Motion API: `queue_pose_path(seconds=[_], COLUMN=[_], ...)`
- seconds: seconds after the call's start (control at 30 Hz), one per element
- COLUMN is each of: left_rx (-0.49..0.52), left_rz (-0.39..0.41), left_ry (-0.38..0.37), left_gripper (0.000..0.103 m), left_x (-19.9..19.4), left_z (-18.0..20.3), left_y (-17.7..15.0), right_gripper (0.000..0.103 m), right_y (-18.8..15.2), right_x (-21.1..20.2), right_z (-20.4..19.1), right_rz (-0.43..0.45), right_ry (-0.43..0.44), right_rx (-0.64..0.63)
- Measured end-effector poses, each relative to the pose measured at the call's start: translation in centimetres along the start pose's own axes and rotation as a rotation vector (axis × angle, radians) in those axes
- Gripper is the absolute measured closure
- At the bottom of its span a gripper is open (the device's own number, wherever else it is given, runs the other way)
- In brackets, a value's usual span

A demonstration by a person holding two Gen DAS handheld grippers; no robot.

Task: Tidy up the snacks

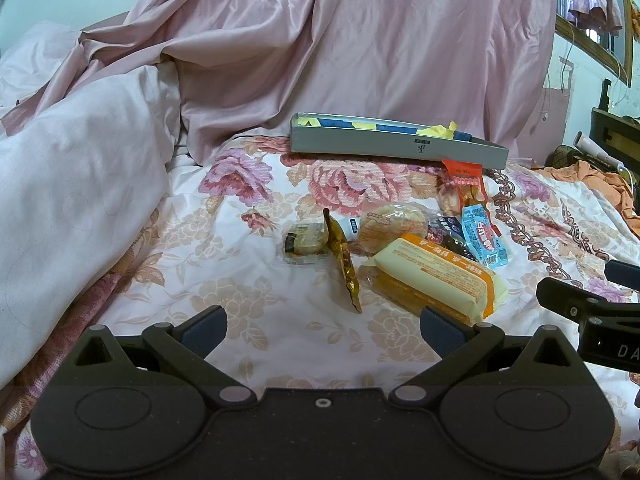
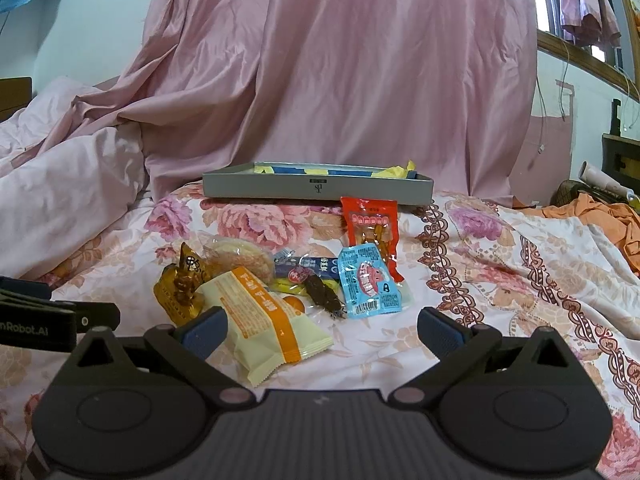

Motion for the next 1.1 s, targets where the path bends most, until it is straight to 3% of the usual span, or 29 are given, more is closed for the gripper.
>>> queue_pose_path(seconds=[1.1], left_rx=[-0.01], left_rz=[-0.021], left_ry=[0.003], left_gripper=[0.001], left_x=[0.47], left_z=[0.33], left_y=[-0.22], right_gripper=[0.0], right_y=[-0.18], right_x=[-0.08], right_z=[-0.06], right_rz=[-0.002], right_ry=[0.002], right_rx=[0.001])
Point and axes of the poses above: each gripper's, at about its wrist camera, not at the fingertips, and x roughly the way its jaws point, z to its right, y to its top, the point moved 1 cm from there along x, roughly the way its jaws point, and after that the axes turned 8 degrees about -y, right-handed, at the moved point
